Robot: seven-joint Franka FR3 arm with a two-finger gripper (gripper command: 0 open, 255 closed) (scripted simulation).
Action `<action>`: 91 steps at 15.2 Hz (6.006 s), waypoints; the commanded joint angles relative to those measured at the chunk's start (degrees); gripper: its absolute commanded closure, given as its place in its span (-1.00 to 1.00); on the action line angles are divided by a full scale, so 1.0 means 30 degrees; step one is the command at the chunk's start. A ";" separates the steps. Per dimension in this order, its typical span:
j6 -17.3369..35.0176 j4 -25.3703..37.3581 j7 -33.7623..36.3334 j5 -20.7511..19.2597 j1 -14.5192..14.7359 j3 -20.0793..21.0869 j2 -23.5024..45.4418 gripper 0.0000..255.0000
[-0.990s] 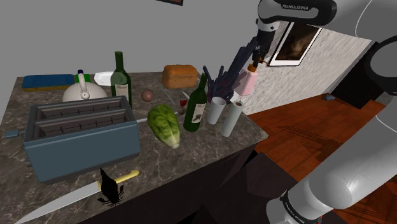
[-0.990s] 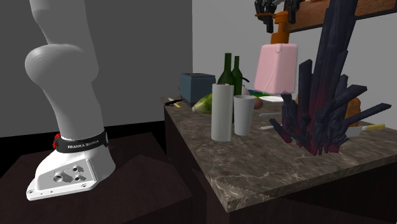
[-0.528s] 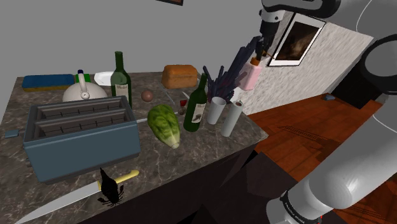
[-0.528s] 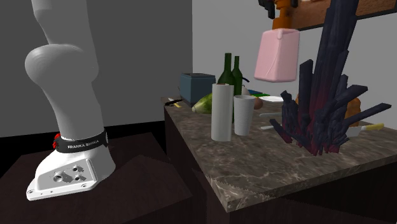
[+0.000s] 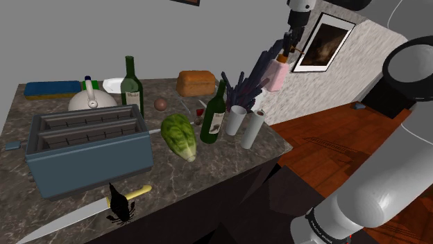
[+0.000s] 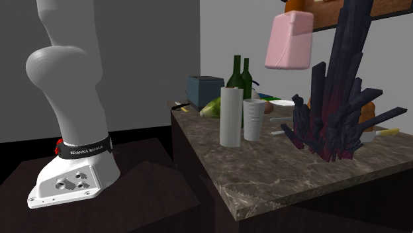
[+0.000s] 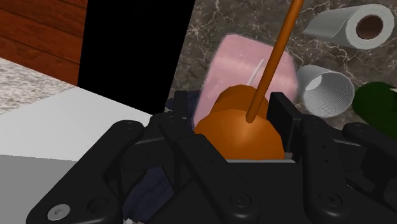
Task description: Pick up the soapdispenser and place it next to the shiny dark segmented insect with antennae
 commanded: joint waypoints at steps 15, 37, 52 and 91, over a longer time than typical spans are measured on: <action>0.0390 -0.5149 0.5603 -0.0138 0.2716 0.2631 -0.3385 1.00; 0.1550 -0.7421 1.5910 0.1346 0.7118 0.8003 -0.2244 1.00; 0.1172 -0.2181 2.2671 0.0403 1.1118 1.0741 0.4102 1.00; 0.2901 -0.3194 2.3215 0.0149 1.1329 1.0693 0.4936 -1.00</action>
